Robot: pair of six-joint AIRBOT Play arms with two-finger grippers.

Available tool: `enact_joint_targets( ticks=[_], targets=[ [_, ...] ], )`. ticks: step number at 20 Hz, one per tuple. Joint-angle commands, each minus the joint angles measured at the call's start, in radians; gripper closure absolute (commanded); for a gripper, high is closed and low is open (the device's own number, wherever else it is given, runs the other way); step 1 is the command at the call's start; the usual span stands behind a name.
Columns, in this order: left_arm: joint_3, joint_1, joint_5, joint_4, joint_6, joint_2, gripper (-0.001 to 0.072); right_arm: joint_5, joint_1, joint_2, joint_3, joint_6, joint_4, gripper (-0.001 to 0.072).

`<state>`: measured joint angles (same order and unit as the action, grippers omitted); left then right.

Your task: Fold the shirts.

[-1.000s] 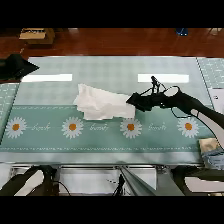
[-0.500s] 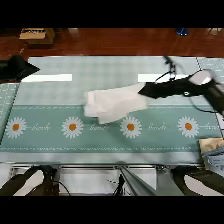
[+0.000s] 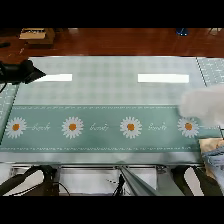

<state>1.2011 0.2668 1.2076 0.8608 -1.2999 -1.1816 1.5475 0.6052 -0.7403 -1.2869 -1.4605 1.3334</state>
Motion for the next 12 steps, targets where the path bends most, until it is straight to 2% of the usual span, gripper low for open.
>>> enact_joint_targets(
  ticks=[1,7,10,12],
  targets=[
    [0.0,0.001,-0.003,0.0,0.009,-0.087,0.0689,0.134,0.214,0.037,-0.019,-0.026,0.153,0.067],
    [0.001,0.001,-0.077,0.0,0.009,-0.242,0.0689,0.174,0.372,0.026,-0.018,-0.111,0.553,0.0669],
    [0.001,0.001,-0.157,-0.002,0.009,-0.286,0.0689,0.188,0.489,0.027,-0.01,-0.099,0.563,0.0669],
    [0.001,0.001,-0.206,-0.001,0.072,-0.296,0.0689,0.212,0.574,0.027,0.019,-0.097,0.572,0.0669]
  ],
)
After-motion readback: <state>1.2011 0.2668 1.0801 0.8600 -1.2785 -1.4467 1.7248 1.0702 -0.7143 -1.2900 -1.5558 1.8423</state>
